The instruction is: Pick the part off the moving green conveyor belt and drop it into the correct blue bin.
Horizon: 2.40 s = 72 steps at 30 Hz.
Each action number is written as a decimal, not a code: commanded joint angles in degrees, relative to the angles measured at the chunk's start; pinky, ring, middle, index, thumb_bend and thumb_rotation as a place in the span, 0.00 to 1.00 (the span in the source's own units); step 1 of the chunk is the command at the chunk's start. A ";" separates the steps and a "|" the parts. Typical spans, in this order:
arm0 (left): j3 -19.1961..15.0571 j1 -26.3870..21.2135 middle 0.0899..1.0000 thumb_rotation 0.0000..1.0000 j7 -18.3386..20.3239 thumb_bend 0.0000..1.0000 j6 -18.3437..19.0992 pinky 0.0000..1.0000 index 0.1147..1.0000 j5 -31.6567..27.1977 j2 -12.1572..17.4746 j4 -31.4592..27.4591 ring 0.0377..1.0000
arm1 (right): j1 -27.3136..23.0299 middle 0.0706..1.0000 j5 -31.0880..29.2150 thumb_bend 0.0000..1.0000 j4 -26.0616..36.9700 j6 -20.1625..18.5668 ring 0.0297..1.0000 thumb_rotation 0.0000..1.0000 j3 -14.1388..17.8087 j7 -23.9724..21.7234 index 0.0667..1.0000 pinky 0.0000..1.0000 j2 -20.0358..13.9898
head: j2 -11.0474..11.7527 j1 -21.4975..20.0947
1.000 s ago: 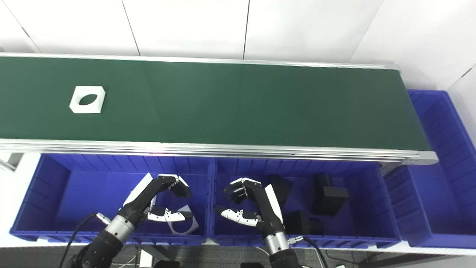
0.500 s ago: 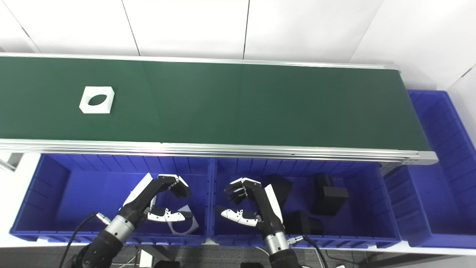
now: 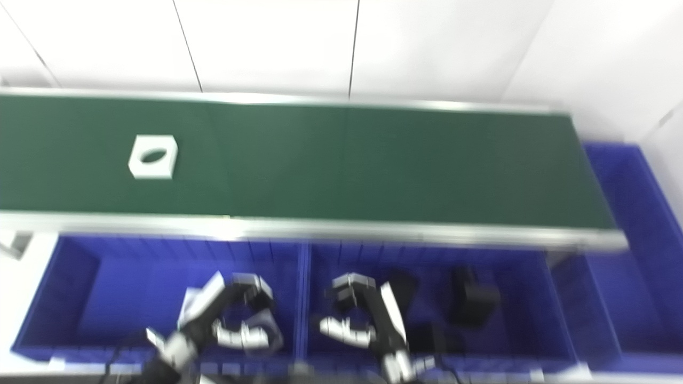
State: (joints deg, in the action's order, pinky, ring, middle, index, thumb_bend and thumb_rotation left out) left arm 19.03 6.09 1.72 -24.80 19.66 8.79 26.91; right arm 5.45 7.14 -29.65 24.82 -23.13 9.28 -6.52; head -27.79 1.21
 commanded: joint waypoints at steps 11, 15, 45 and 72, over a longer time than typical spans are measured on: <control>6.59 -6.44 0.49 0.06 -8.49 0.52 -2.12 0.46 0.43 -1.62 -0.38 8.60 0.49 | -3.04 0.51 -2.58 0.52 -5.85 2.11 0.46 0.15 -0.16 0.40 0.45 0.40 -0.86 | 6.85 5.80; 7.56 -6.67 0.48 0.06 -9.46 0.52 -2.12 0.45 0.43 -1.67 -0.27 8.64 0.49 | -2.93 0.52 -3.10 0.52 -5.70 2.11 0.47 0.14 0.24 -0.22 0.45 0.41 -1.00 | 6.61 6.44; 3.89 -4.47 0.51 0.06 4.47 0.52 5.54 0.45 0.43 -5.14 -2.18 -37.49 0.49 | -3.31 0.55 -4.92 0.51 -5.10 2.11 0.47 0.14 4.44 -5.76 0.45 0.40 0.45 | -3.10 9.94; -2.28 -31.01 0.59 0.00 7.01 0.92 13.44 0.46 0.61 22.36 6.04 -23.63 0.53 | -0.02 0.57 -3.51 0.52 1.58 2.10 0.52 0.14 5.93 -6.23 0.46 0.46 1.64 | -11.01 6.58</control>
State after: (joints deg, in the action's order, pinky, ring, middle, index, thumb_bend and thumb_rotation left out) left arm 16.91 -22.10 8.97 -11.68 41.55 14.09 4.14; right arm 5.64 3.47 -29.92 25.51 -17.25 2.99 -5.48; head -38.41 7.91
